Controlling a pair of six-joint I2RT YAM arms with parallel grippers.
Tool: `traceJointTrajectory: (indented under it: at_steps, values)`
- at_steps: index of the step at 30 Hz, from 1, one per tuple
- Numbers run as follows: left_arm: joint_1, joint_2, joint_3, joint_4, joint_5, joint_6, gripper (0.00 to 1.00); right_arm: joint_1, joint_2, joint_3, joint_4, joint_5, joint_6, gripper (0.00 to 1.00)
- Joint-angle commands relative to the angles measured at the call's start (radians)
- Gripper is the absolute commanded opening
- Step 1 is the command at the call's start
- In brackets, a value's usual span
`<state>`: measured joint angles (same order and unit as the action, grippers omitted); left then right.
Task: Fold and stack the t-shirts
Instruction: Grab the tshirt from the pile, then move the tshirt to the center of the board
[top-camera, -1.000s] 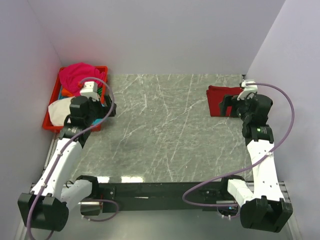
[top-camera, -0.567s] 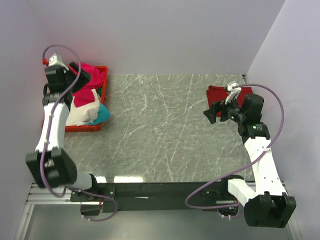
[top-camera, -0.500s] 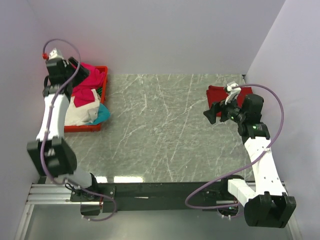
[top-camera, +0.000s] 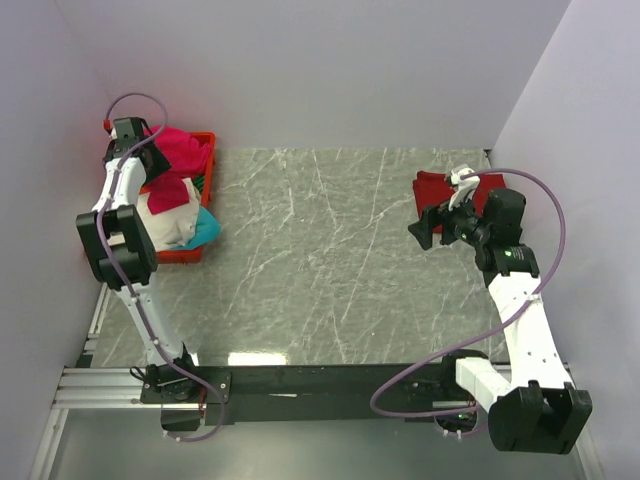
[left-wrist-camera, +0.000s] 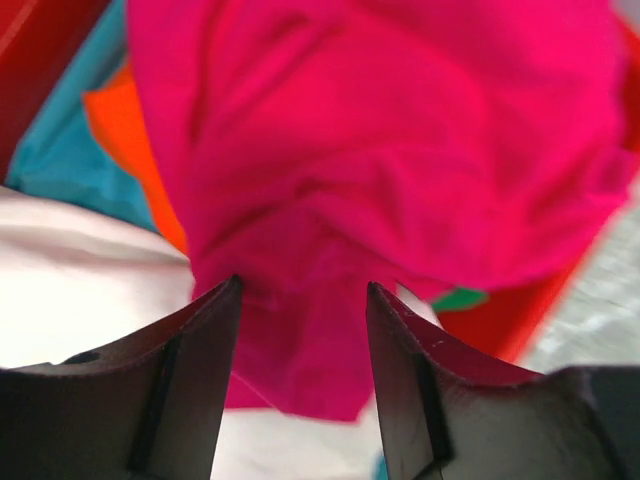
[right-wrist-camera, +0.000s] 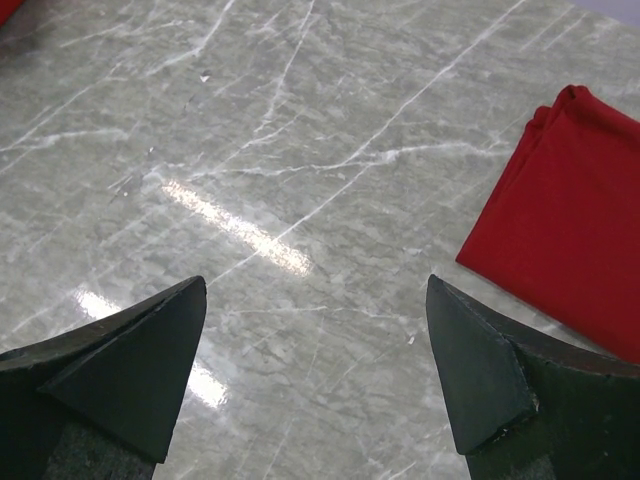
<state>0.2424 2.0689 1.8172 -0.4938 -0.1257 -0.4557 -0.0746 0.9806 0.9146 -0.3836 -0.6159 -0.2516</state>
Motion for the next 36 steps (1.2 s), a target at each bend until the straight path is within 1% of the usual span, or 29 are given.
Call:
traceJointTrajectory:
  at_steps: [1, 4, 7, 8, 10, 11, 12, 13, 15, 16, 21, 25, 27, 29, 30, 32, 35, 36]
  values:
    - [-0.002, 0.037, 0.100, -0.031, -0.101, 0.067, 0.58, 0.004, 0.010, 0.003, -0.001, 0.015, -0.020, 0.96]
    - [0.000, 0.112, 0.166, -0.081, -0.112, 0.086, 0.54, 0.004, 0.007, 0.001, 0.000, 0.019, -0.020, 0.96]
    - [0.000, 0.140, 0.212, -0.085, -0.111, 0.097, 0.40, 0.001, 0.004, 0.001, 0.002, 0.019, -0.012, 0.96]
    - [0.001, 0.135, 0.215, -0.078, -0.104, 0.098, 0.28, 0.001, 0.000, 0.003, -0.001, 0.019, -0.009, 0.96]
    - [-0.002, 0.094, 0.223, -0.057, -0.071, 0.092, 0.14, -0.001, -0.002, 0.000, 0.000, 0.015, -0.003, 0.95]
    - [-0.005, 0.073, 0.231, -0.045, -0.059, 0.092, 0.02, -0.001, -0.003, 0.000, 0.000, 0.012, 0.003, 0.95]
    - [-0.009, 0.047, 0.232, -0.034, -0.058, 0.095, 0.01, -0.001, -0.003, 0.000, 0.002, 0.012, 0.006, 0.95]
    - [-0.014, -0.010, 0.234, -0.013, -0.054, 0.091, 0.00, -0.002, -0.002, 0.001, 0.002, 0.008, 0.009, 0.95]
    - [-0.014, -0.071, 0.228, 0.015, -0.042, 0.074, 0.00, -0.001, 0.000, 0.006, 0.000, 0.008, 0.014, 0.95]
    - [-0.014, -0.139, 0.223, 0.033, -0.020, 0.060, 0.00, -0.001, 0.000, 0.006, -0.001, 0.007, 0.017, 0.95]
    - [-0.017, -0.344, 0.209, 0.153, 0.067, 0.011, 0.00, -0.005, -0.006, 0.003, 0.005, 0.010, 0.025, 0.95]
    - [-0.037, -0.414, 0.307, 0.172, 0.155, -0.035, 0.00, -0.008, -0.005, 0.000, 0.006, 0.012, 0.025, 0.95]
    - [-0.052, -0.447, 0.327, 0.211, 0.231, -0.069, 0.00, -0.011, -0.003, -0.002, 0.006, 0.010, 0.023, 0.95]
    - [-0.084, -0.464, 0.363, 0.234, 0.287, -0.084, 0.00, -0.014, -0.002, 0.000, 0.006, 0.010, 0.023, 0.95]
    - [-0.118, -0.478, 0.376, 0.248, 0.313, -0.089, 0.00, -0.017, 0.000, 0.000, 0.006, 0.011, 0.023, 0.95]
    - [-0.150, -0.495, 0.401, 0.271, 0.340, -0.090, 0.01, -0.019, 0.001, 0.000, 0.006, 0.015, 0.022, 0.95]
    - [-0.228, -0.541, 0.401, 0.322, 0.353, -0.086, 0.00, -0.022, 0.000, 0.000, 0.005, 0.016, 0.018, 0.95]
    - [-0.279, -0.562, 0.398, 0.333, 0.344, -0.078, 0.00, -0.024, 0.000, 0.000, 0.005, 0.016, 0.018, 0.95]
